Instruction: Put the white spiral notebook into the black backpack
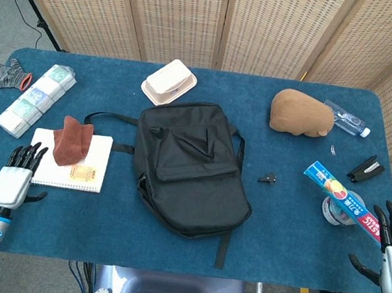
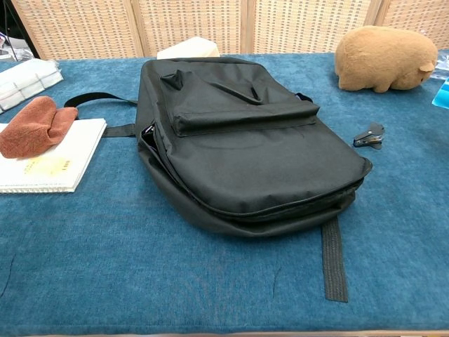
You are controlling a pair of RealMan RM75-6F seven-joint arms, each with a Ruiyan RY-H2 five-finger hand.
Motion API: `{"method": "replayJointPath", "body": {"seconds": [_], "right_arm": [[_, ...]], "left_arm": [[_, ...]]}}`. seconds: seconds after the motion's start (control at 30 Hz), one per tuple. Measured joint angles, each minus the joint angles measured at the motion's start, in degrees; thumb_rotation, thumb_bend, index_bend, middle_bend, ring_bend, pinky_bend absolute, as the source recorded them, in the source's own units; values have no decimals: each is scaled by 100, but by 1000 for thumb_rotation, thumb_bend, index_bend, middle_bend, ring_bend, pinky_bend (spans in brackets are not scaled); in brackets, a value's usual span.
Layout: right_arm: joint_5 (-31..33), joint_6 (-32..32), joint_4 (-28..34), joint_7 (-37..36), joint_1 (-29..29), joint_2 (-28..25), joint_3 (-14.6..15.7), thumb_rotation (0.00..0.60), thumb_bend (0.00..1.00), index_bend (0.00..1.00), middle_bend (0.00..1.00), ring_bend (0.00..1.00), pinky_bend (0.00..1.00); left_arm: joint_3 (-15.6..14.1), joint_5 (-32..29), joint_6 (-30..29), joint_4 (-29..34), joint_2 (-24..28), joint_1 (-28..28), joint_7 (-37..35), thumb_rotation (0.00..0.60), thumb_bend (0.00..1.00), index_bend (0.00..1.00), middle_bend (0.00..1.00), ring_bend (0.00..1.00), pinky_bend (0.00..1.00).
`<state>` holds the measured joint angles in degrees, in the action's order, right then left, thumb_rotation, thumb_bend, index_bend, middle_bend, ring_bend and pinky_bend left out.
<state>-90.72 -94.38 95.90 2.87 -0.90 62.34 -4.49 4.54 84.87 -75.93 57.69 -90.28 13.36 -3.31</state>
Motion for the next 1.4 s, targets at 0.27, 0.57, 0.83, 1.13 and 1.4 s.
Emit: {"method": "replayJointPath", "body": {"seconds": [0.27, 0.57, 0.83, 1.13, 1.4], "right_arm": [[54, 19, -7, -29, 3, -5, -19, 600, 0, 0, 0, 0, 0], [71, -3, 1, -102, -11, -32, -28, 600, 0, 0, 0, 0, 0], [86, -10, 0, -161, -22, -55, -32, 600, 0, 0, 0, 0, 0], [91, -16, -3, -198, -30, -61, -30, 600, 0, 0, 0, 0, 0], [94, 2, -9, -233, -27, -64, -25, 600, 0, 0, 0, 0, 0]], "left_arm": [[-40, 91, 42, -516, -380, 160, -76, 600, 25, 0, 0, 0, 0], [-63, 101, 86, -908, -687, 274, -10, 600, 25, 0, 0, 0, 0], [-51, 63, 145, -1288, -905, 359, -71, 600, 25, 0, 0, 0, 0], [4, 30, 194, -1703, -1121, 508, -130, 600, 480, 0, 0, 0, 0], [70, -2, 112, -1989, -1211, 578, -250, 600, 637, 0, 0, 0, 0]]}}
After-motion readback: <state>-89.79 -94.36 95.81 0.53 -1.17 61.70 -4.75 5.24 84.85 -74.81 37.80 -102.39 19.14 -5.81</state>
